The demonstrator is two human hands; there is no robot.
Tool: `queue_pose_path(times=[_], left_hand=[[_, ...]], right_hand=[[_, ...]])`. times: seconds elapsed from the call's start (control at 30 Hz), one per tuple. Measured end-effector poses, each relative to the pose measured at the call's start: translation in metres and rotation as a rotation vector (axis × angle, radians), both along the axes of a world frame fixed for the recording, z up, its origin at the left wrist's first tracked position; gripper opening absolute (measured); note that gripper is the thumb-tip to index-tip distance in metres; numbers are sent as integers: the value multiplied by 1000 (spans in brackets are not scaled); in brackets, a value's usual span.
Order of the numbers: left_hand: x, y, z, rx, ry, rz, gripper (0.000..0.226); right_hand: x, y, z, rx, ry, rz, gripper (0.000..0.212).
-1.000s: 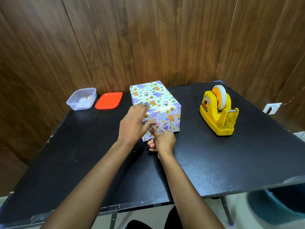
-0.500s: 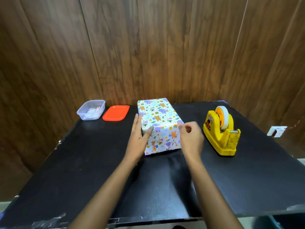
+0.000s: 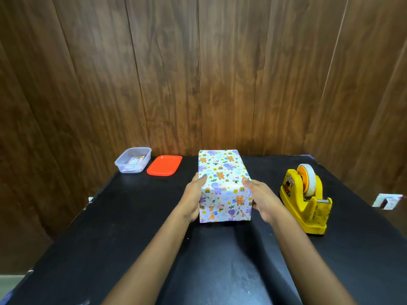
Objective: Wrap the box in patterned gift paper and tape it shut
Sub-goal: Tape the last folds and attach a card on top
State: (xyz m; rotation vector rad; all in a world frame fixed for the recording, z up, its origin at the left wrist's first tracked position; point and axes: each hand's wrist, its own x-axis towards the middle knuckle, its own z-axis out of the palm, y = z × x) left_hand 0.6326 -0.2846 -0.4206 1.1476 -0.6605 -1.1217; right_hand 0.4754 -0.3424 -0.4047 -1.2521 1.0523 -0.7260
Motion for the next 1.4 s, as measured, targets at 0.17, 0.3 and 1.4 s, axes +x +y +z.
queue_pose_path(times=[0.17, 0.3, 1.4], left_hand=[[7, -2, 5, 113, -92, 47, 50], [26, 7, 17, 103, -229, 257, 36], [273, 25, -31, 545, -1704, -24, 26]], right_hand=[[1, 1, 9, -130, 133, -36, 33], [10, -2, 22, -617, 336, -234, 37], [285, -19, -68, -812, 995, 475, 44]])
